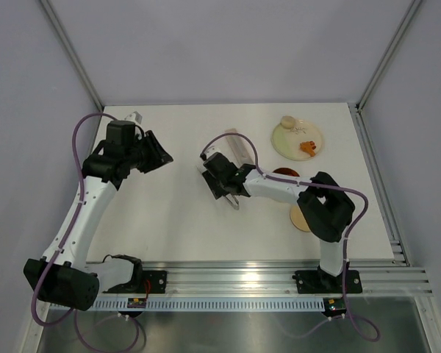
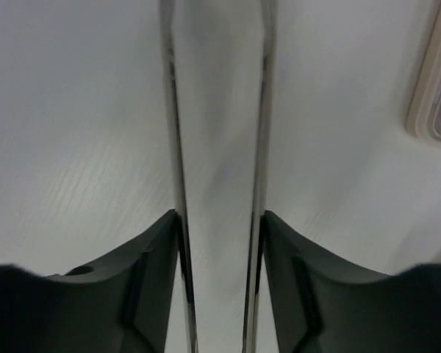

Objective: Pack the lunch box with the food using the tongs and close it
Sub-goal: Place the clamp at the center of the board.

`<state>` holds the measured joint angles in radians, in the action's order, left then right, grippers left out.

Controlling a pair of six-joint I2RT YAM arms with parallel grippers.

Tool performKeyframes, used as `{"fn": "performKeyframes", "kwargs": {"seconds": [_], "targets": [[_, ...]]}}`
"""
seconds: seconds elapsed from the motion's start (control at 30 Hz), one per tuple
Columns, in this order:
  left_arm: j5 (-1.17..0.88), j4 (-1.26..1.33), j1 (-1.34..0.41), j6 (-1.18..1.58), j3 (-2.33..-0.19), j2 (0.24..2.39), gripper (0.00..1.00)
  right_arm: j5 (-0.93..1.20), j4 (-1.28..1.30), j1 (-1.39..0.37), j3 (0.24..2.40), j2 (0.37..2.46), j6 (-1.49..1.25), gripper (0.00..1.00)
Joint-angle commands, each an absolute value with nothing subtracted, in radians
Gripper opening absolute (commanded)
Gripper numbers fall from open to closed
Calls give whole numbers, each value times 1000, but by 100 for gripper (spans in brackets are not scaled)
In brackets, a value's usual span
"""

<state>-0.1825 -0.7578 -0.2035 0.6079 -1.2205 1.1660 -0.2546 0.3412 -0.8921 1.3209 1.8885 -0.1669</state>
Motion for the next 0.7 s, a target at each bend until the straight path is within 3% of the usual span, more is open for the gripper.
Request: {"fn": "performKeyframes", "kwargs": {"seconds": [0.0,0.07,0.27,0.53,0.67], "targets": [[-192,-723,-198,604,-1210,1154,40,-298,307,-896,1416,1913,-146,58],[-193,-721,-196,600,-1201,1158,43,-304,322,-896,1434,1902,-150,70],[-204,-712,-198,594,-1181,1169,46,-367,377,-894,1440,1826,-150,86],[-210,-704,-198,580,-1183,1189,50,-463,503,-876,1375,1694,-234,90],[-189,-707,-198,561,-1181,1186,51,-485,615,-777,1254,1516,-368,89]]}}
